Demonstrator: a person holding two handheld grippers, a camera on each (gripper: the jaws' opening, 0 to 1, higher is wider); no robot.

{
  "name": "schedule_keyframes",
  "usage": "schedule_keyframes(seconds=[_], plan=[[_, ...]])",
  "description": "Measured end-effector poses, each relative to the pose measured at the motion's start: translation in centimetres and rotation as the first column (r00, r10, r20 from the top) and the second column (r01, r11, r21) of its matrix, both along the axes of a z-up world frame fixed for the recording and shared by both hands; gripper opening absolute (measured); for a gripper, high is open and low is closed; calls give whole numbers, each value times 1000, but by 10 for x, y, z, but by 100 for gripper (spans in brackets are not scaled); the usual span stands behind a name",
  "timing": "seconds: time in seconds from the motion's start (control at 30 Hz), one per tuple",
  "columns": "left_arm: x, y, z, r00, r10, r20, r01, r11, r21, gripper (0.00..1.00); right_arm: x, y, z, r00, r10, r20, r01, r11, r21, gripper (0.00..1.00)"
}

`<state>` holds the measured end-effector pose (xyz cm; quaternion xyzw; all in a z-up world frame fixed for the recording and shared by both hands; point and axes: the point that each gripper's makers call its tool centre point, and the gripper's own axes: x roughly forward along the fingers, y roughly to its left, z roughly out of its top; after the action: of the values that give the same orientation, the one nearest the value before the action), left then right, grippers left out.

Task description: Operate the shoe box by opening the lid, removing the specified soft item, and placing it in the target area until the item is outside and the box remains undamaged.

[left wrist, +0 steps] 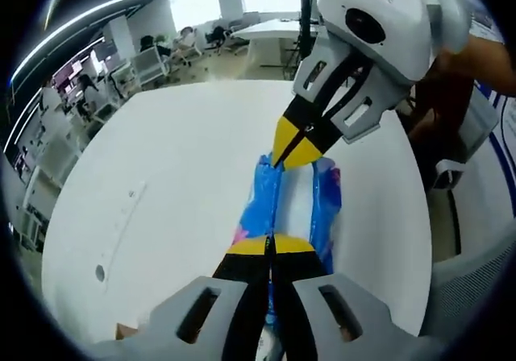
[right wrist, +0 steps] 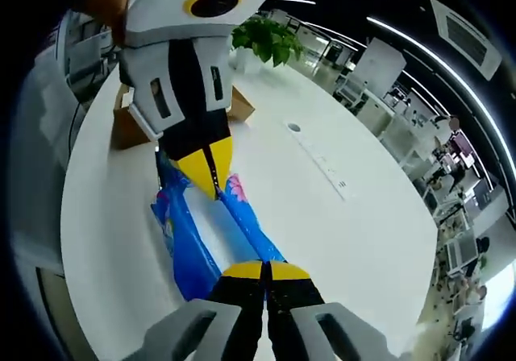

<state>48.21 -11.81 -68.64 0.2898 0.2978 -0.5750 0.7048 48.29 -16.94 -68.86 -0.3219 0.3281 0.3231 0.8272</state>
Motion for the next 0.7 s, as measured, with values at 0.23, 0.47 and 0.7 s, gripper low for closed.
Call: schedule_keyframes(seconds=[0.23,0.47,0.7], plan=[[6,-2,-22,1000,14,-6,-14,1000,11,0,5,-3,-22,1000,4,-26,-4,1000,-13,0],[8,-3,-41,1000,16,-14,-16,1000,18,0,5,-5,-41,999,0,-46,-1,1000,-21,0],[15,-6,-50,998,47,-48,-47,999,0,0,8,-8,-51,999,-3,-52,2,1000,-30,0]])
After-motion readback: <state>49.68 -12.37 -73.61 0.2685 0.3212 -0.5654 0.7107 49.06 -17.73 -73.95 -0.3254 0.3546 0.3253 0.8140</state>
